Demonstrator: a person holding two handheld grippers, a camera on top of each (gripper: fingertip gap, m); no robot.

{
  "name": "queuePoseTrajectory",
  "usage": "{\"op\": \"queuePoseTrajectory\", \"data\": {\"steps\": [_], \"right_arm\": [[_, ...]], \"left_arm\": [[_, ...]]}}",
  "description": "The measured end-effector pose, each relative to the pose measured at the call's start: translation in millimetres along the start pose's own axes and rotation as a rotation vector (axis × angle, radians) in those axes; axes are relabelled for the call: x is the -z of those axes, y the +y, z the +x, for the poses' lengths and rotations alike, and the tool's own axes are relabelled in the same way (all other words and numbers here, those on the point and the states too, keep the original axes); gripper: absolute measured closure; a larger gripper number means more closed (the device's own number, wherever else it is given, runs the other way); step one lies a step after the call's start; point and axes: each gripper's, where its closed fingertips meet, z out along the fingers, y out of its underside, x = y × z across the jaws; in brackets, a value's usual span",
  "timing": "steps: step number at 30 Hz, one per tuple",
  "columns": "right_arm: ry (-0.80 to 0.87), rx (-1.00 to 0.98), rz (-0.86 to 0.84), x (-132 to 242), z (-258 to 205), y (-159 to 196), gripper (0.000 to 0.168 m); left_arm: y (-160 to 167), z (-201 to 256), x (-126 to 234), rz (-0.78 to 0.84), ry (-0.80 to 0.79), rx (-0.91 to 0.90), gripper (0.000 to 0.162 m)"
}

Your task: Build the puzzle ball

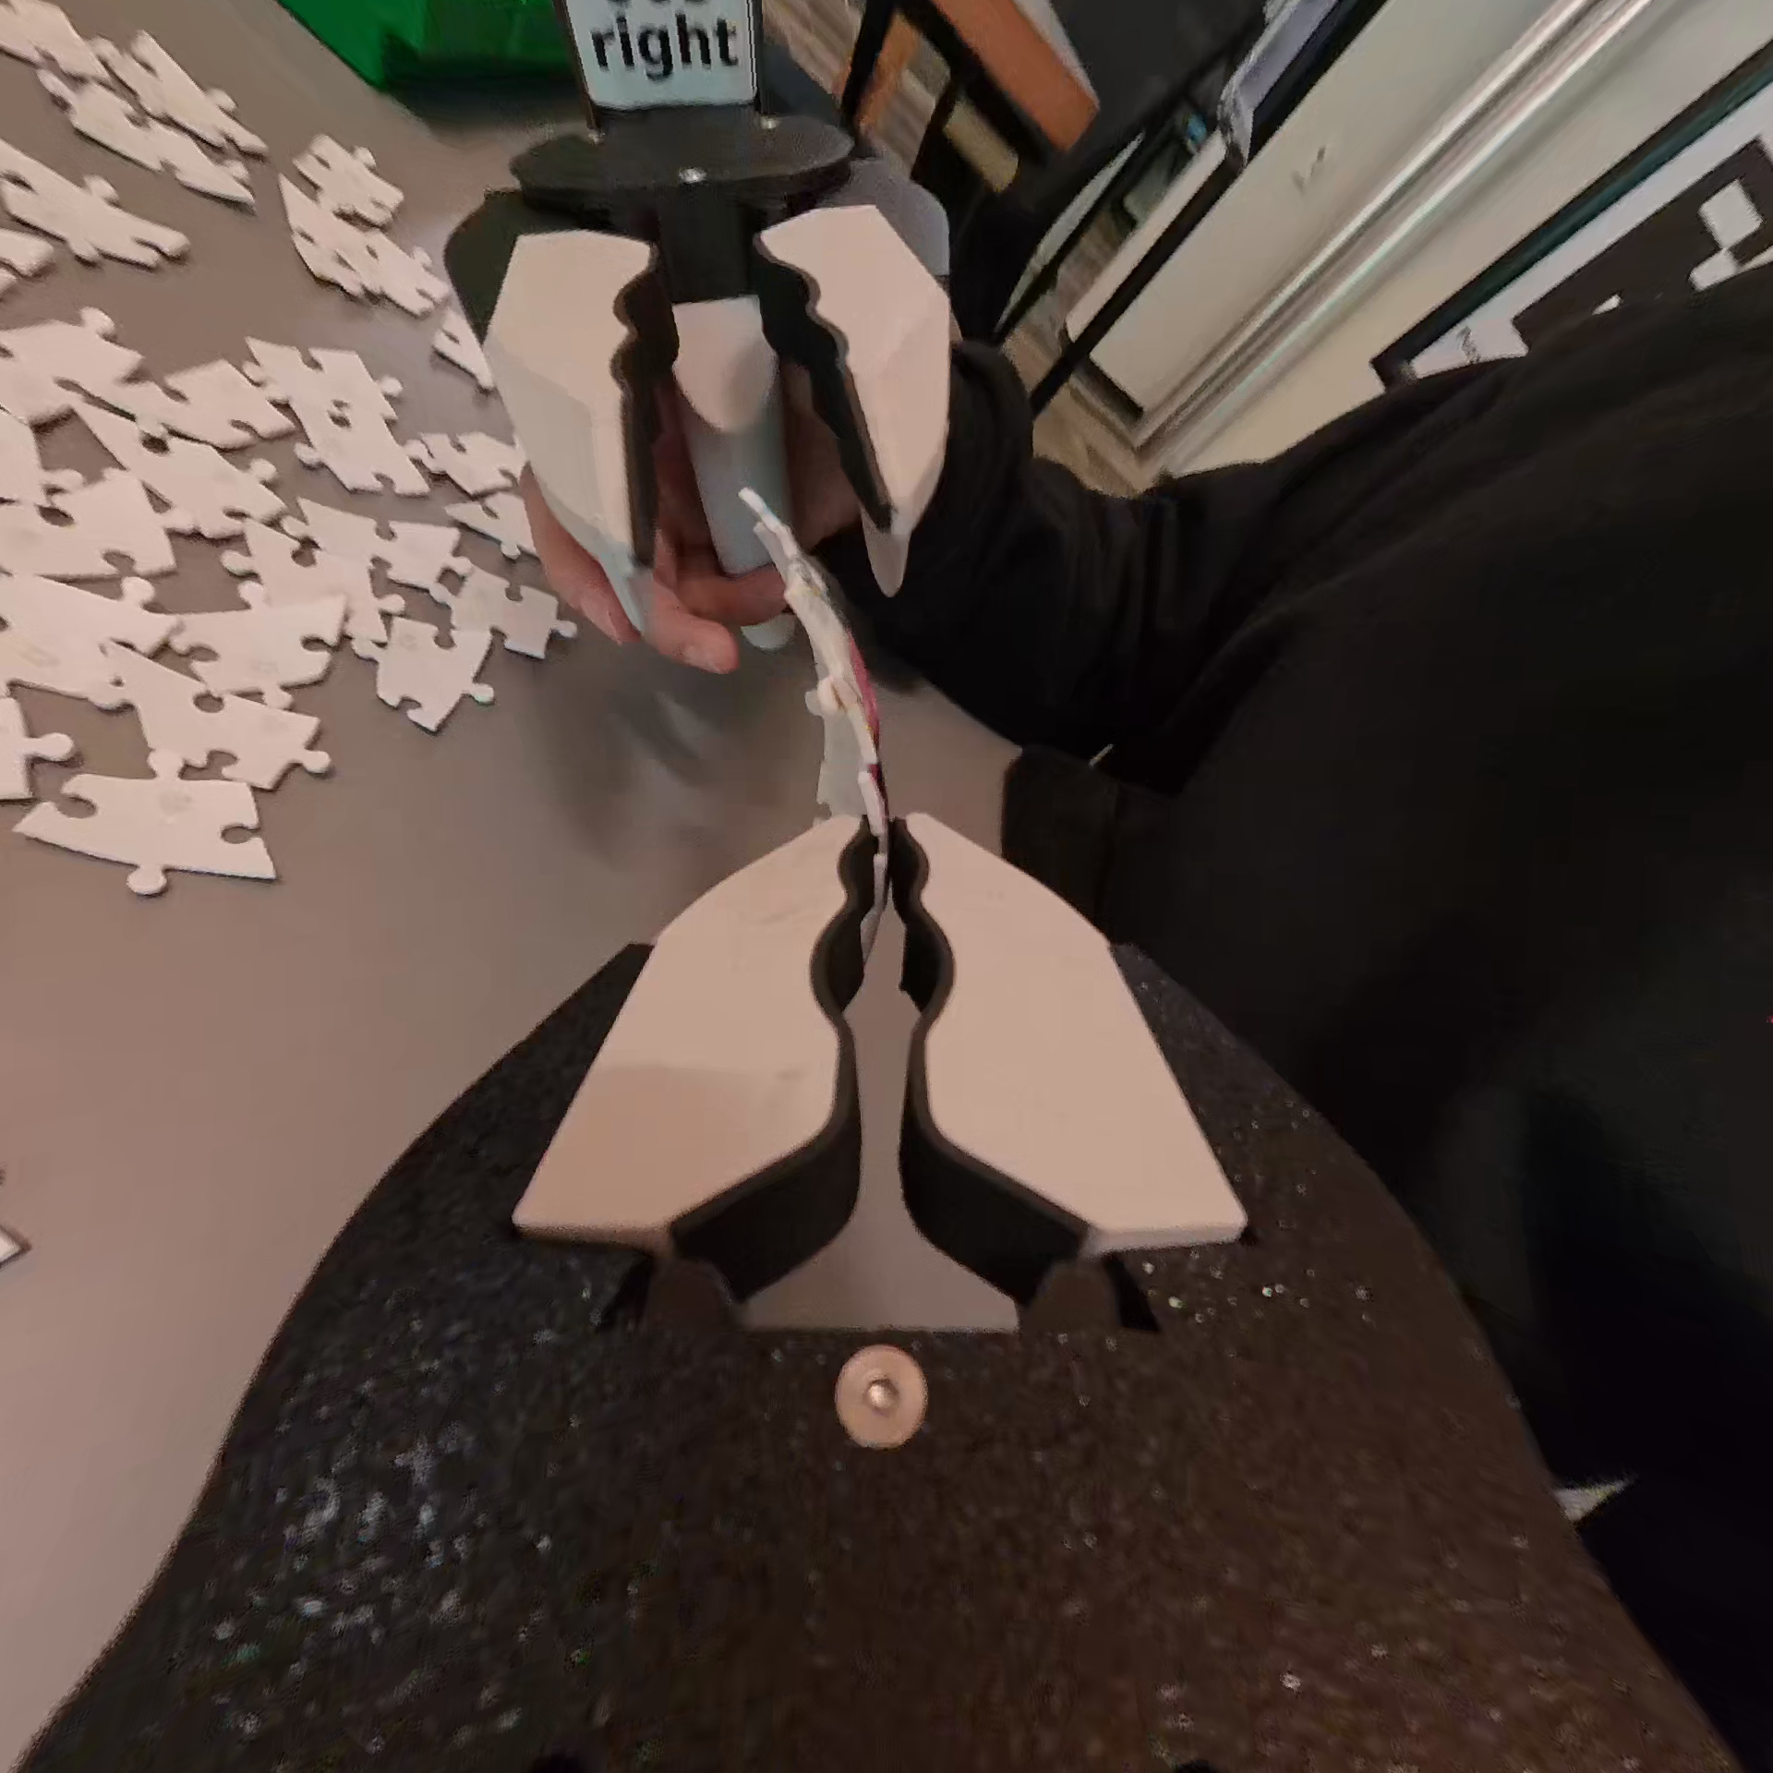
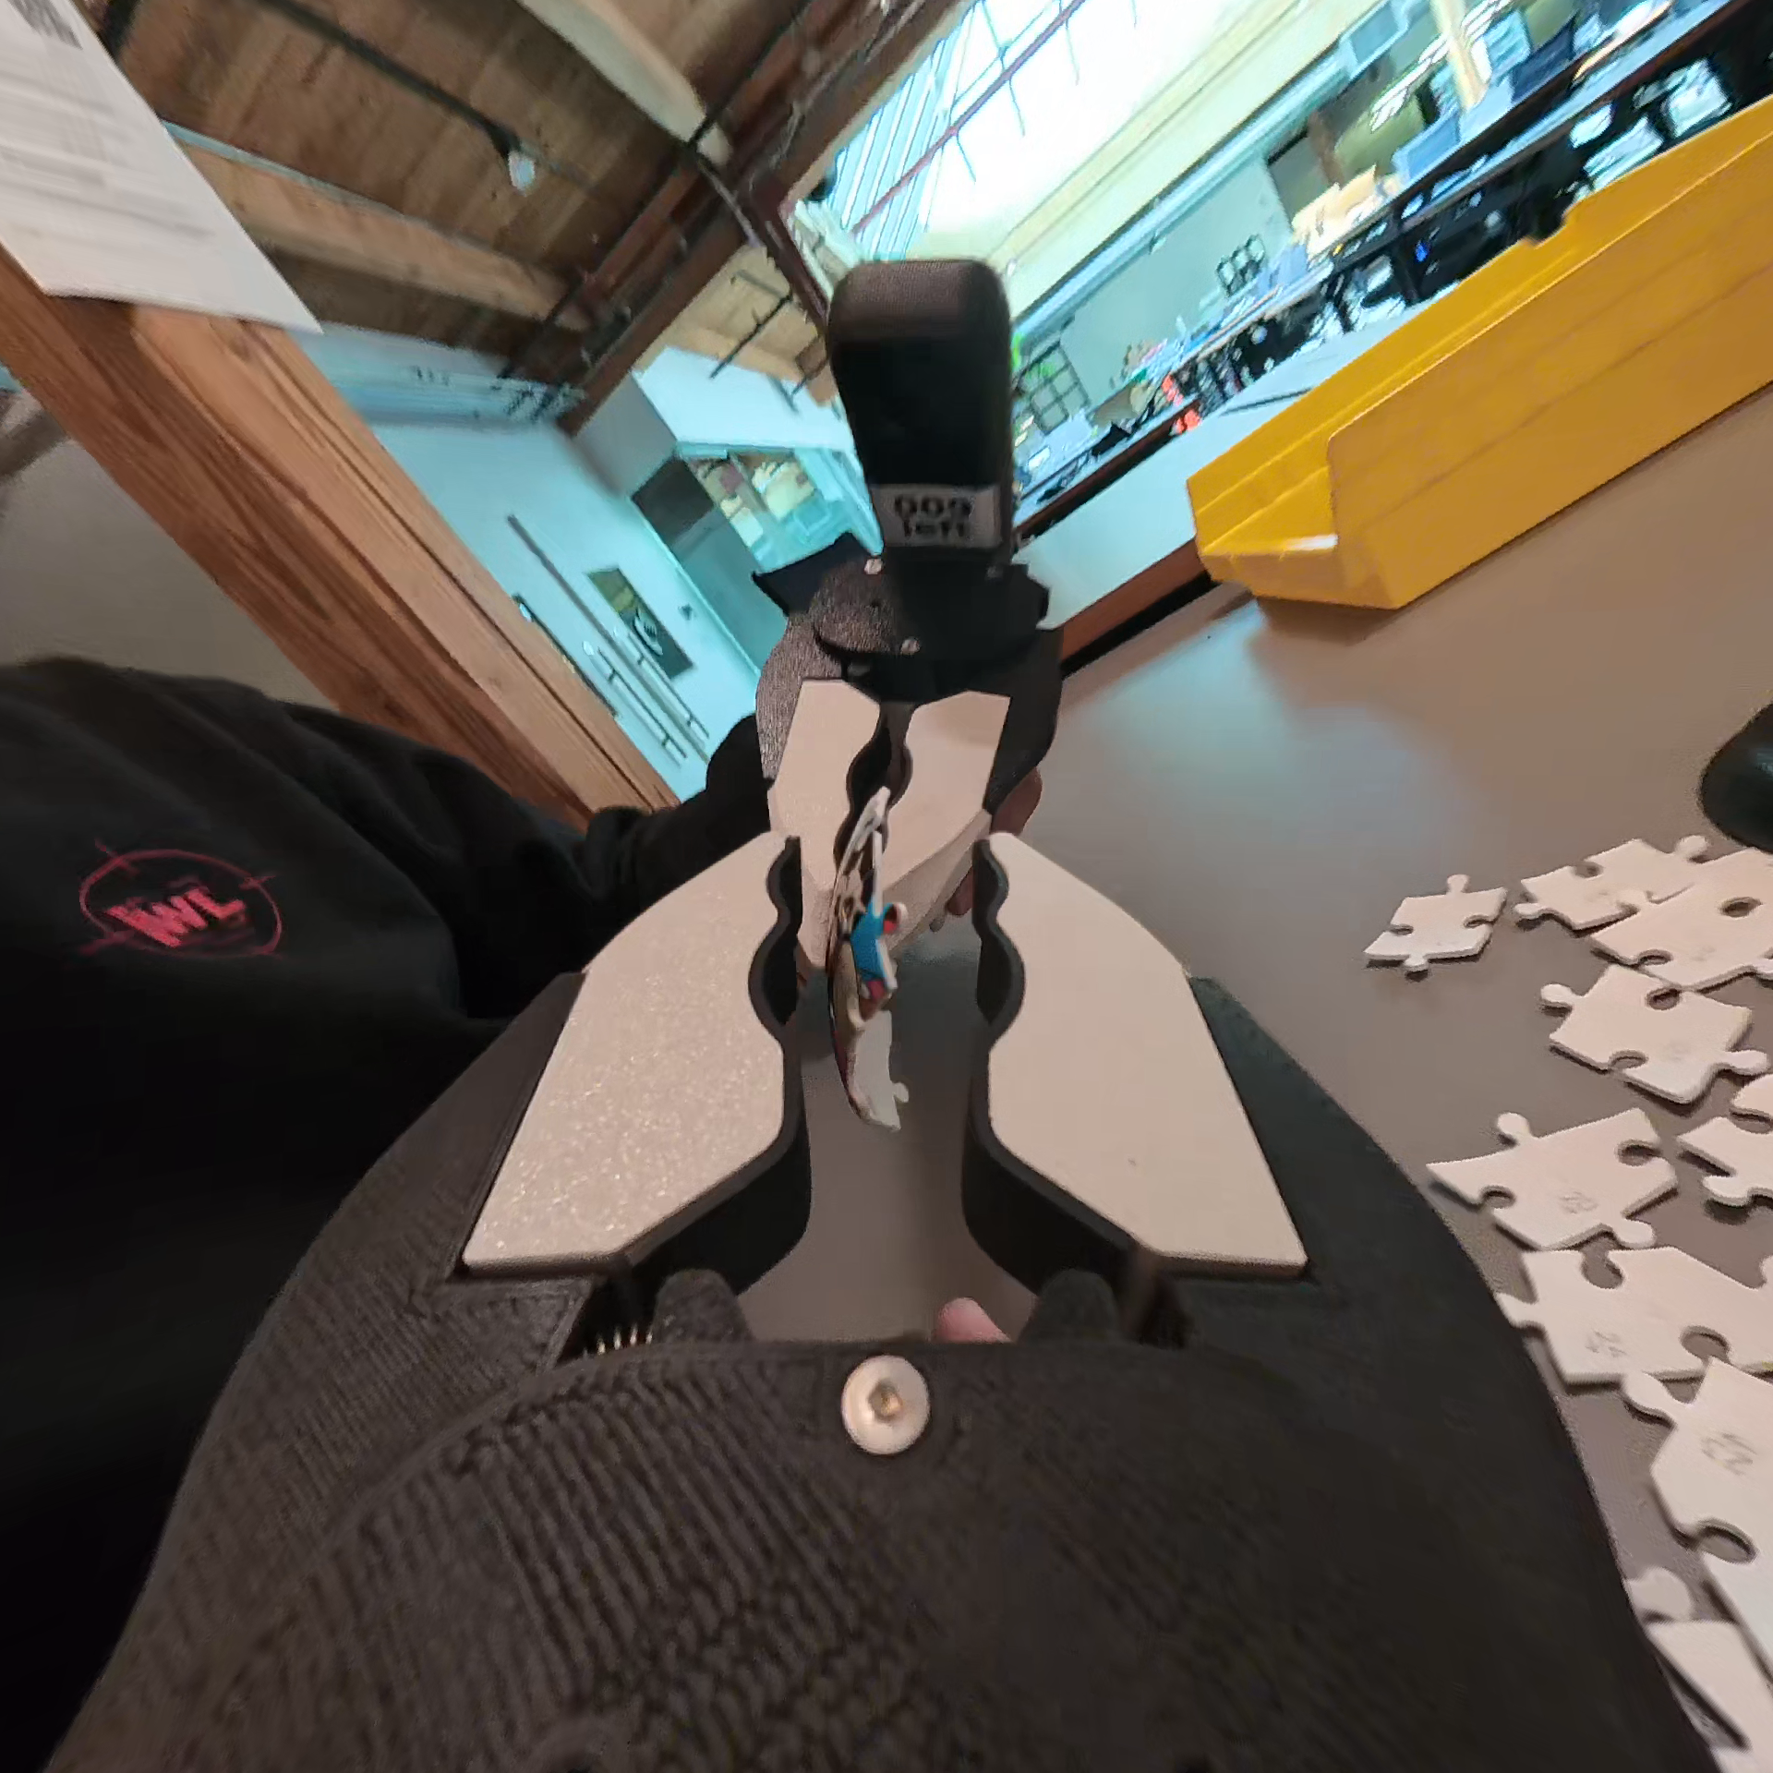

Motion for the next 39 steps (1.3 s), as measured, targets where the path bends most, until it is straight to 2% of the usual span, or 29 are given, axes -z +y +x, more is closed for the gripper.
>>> {"op": "queuePoseTrajectory", "data": {"steps": [3,5,9,18,28,39], "right_arm": [[-0.003,0.030,-0.078,-6.2,-1.6,13.2,0.143],[-0.036,0.038,-0.106,-7.8,-6.0,18.2,0.157],[-0.068,0.001,-0.123,-7.5,-9.3,20.4,0.162],[-0.069,-0.066,-0.119,-8.2,-7.4,21.0,0.164],[-0.219,-0.230,-0.110,-11.5,-19.4,26.5,0.165],[-0.229,-0.321,-0.107,-11.6,-15.5,28.2,0.165]], "left_arm": [[3.9,1.4,-4.3,-0.052,0.013,-0.004,0.160],[7.2,1.0,-6.2,-0.087,0.014,-0.003,0.160],[10.5,-0.5,-6.3,-0.130,0.013,0.002,0.160],[12.2,-5.3,-3.0,-0.190,-0.023,-0.033,0.160],[17.2,7.4,-5.8,-0.218,0.125,-0.110,0.160],[19.7,5.0,-5.1,-0.273,0.121,-0.146,0.160]]}}
